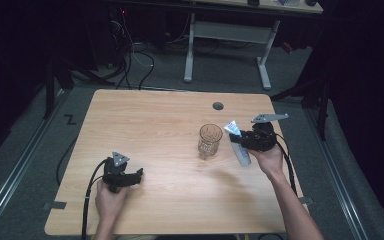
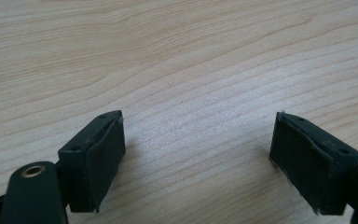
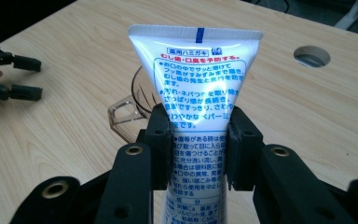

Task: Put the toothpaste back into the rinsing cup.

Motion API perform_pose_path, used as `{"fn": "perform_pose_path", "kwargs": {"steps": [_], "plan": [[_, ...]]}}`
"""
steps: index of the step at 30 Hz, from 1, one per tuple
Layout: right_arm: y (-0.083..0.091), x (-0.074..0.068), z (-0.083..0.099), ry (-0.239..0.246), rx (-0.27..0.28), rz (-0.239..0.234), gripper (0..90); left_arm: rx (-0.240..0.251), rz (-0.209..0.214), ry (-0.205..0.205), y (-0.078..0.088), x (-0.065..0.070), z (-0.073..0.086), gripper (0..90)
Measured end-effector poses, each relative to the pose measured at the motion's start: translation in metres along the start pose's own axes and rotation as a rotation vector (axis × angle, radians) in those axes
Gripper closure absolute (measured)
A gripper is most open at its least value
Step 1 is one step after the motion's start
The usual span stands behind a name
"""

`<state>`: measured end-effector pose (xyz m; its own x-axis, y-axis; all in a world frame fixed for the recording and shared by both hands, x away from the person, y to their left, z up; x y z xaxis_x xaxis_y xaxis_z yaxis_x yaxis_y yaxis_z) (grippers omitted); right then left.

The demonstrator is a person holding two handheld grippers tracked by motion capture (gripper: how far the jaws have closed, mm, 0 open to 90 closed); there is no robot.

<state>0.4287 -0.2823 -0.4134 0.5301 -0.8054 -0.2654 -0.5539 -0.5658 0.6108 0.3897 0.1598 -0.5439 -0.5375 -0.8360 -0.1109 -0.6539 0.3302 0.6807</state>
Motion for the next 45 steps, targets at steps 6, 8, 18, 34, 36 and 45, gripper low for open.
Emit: {"fn": "perform_pose_path", "kwargs": {"steps": [6,8,18,34,36,45], "plan": [[-0.001,-0.005,-0.007,0.009,0.019,-0.014,67.3,0.000,0.000,0.000,0.000,0.000,0.000,18.0],[-0.001,-0.007,-0.009,0.013,0.023,-0.018,67.3,0.000,0.000,0.000,0.000,0.000,0.000,18.0],[-0.007,-0.015,-0.018,0.030,0.044,-0.040,67.3,0.000,0.000,0.000,0.000,0.000,0.000,18.0],[-0.012,-0.021,-0.031,0.036,0.076,-0.062,67.2,0.000,0.000,0.000,0.000,0.000,0.000,18.0],[-0.014,-0.022,-0.032,0.033,0.074,-0.064,67.3,0.000,0.000,0.000,0.000,0.000,0.000,18.0],[-0.016,-0.024,-0.041,0.041,0.095,-0.065,67.2,0.000,0.000,0.000,0.000,0.000,0.000,18.0]]}}
Point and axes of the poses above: each handheld gripper's, and its own axes: y roughly backward along the jaws, z roughly out of its underside, x roughly to its right, the point moved 1 cm from there along -y, roughly forward along the jaws, and after that the axes turned 10 degrees about -y, right-handed, at the moved point
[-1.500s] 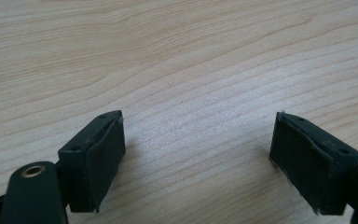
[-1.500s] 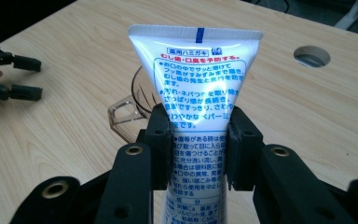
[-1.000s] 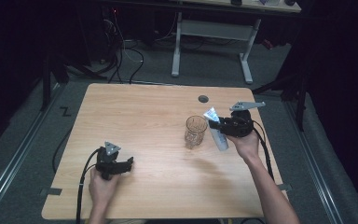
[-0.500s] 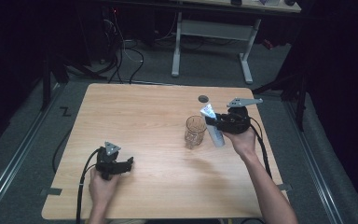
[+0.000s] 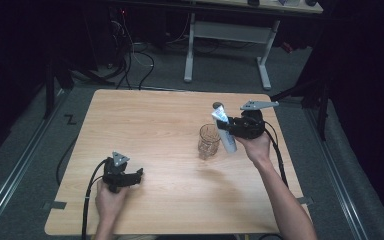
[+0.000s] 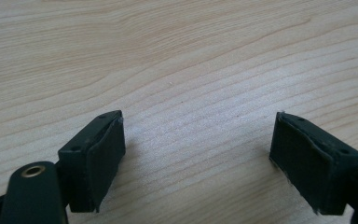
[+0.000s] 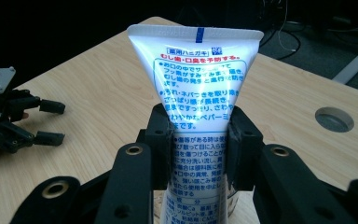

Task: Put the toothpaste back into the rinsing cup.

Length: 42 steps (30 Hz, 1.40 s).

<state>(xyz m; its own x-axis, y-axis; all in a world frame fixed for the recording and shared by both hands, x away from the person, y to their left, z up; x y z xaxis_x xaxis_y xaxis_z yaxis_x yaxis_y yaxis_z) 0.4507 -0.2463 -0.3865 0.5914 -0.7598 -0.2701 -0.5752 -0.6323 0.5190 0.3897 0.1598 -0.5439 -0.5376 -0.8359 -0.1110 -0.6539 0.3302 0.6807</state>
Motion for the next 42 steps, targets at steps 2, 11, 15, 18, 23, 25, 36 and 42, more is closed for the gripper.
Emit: {"fn": "perform_pose_path", "kwargs": {"steps": [2,11,15,18,23,25,36,42], "plan": [[-0.001,-0.001,-0.002,0.001,0.003,0.000,67.2,0.000,0.000,0.000,0.000,0.000,0.000,18.0],[-0.008,-0.002,-0.008,-0.002,0.006,0.000,67.2,0.000,0.000,0.000,0.000,0.000,0.000,18.0],[-0.011,-0.004,-0.015,0.007,0.017,0.000,67.2,0.000,0.000,0.000,0.000,0.000,0.000,18.0],[-0.012,-0.006,-0.019,0.010,0.021,0.000,67.2,0.000,0.000,0.000,0.000,0.000,0.000,18.0],[-0.017,-0.007,-0.024,0.017,0.022,0.002,67.1,0.000,0.000,0.000,0.000,0.000,0.000,18.0],[-0.018,-0.008,-0.025,0.018,0.021,0.004,67.1,0.001,0.000,0.000,0.000,0.000,0.000,18.0],[-0.029,-0.007,-0.031,0.018,0.028,0.015,67.0,-0.001,0.000,-0.001,0.000,0.000,0.000,18.0],[-0.035,-0.005,-0.033,0.015,0.028,0.024,66.9,0.000,0.000,-0.001,0.000,0.000,0.000,18.0]]}}
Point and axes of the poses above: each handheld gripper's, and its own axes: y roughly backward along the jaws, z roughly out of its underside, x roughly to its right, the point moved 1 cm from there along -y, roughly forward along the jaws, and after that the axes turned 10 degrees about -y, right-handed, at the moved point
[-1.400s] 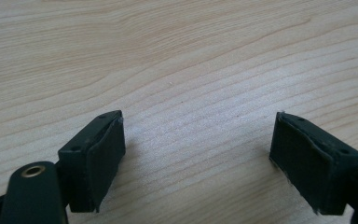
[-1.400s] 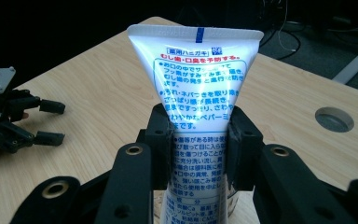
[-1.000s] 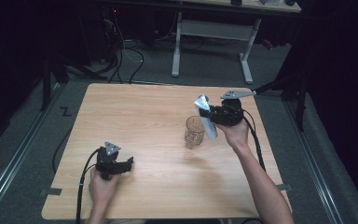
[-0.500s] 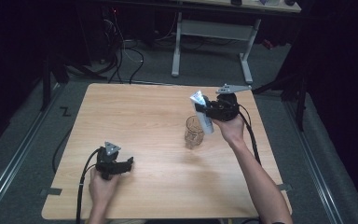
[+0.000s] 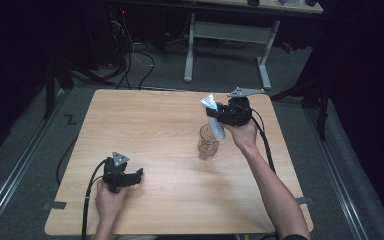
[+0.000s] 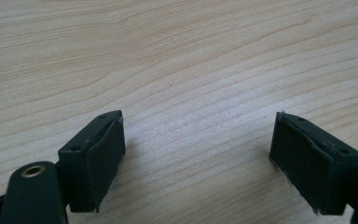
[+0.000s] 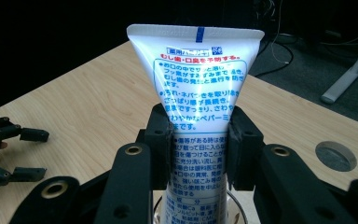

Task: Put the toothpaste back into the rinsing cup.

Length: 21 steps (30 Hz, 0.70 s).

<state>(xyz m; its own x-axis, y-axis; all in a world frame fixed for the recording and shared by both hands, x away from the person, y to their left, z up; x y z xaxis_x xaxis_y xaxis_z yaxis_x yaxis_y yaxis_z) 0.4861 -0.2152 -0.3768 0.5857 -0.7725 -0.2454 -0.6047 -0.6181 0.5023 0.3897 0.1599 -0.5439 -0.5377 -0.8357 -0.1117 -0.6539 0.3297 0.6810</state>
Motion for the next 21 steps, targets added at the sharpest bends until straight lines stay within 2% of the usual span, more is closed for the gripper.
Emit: {"fn": "perform_pose_path", "kwargs": {"steps": [21], "plan": [[-0.025,0.003,0.002,0.003,-0.026,0.023,66.6,-0.001,0.000,0.000,0.000,0.000,0.000,18.0]]}}
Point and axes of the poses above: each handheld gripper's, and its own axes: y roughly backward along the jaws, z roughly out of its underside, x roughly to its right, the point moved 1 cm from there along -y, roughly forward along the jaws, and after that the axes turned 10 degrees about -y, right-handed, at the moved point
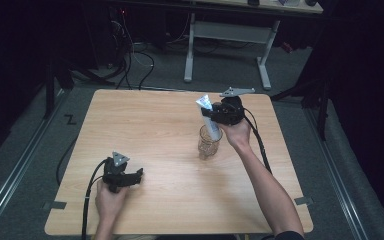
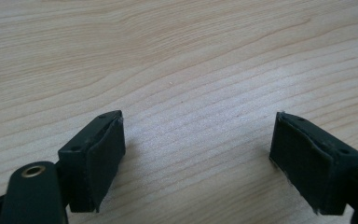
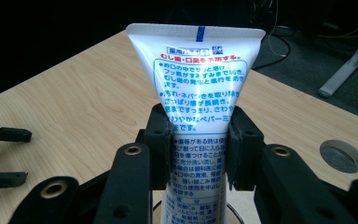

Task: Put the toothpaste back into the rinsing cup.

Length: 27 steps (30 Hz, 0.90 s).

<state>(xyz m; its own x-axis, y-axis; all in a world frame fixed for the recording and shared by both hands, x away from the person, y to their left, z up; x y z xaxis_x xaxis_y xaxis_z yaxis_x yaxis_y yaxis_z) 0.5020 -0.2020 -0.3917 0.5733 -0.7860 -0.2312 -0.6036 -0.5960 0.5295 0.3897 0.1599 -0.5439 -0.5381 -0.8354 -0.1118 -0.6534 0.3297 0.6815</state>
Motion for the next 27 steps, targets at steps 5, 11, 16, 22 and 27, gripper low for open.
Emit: {"fn": "perform_pose_path", "kwargs": {"steps": [5,11,16,22,27], "plan": [[-0.002,-0.001,0.000,-0.001,-0.006,0.004,66.5,0.000,0.000,0.000,0.000,0.000,0.000,18.0],[-0.006,0.001,0.002,0.004,-0.017,0.009,66.4,0.000,0.000,0.000,0.000,0.000,0.000,18.0],[-0.008,0.000,0.003,0.003,-0.024,0.010,66.4,0.001,0.000,0.001,0.000,0.000,0.000,18.0],[-0.010,0.001,0.005,0.006,-0.028,0.010,66.3,0.001,0.000,0.001,0.000,0.000,0.000,18.0],[-0.011,0.002,0.007,0.009,-0.032,0.012,66.3,0.001,0.000,0.001,0.000,0.000,0.000,18.0]]}}
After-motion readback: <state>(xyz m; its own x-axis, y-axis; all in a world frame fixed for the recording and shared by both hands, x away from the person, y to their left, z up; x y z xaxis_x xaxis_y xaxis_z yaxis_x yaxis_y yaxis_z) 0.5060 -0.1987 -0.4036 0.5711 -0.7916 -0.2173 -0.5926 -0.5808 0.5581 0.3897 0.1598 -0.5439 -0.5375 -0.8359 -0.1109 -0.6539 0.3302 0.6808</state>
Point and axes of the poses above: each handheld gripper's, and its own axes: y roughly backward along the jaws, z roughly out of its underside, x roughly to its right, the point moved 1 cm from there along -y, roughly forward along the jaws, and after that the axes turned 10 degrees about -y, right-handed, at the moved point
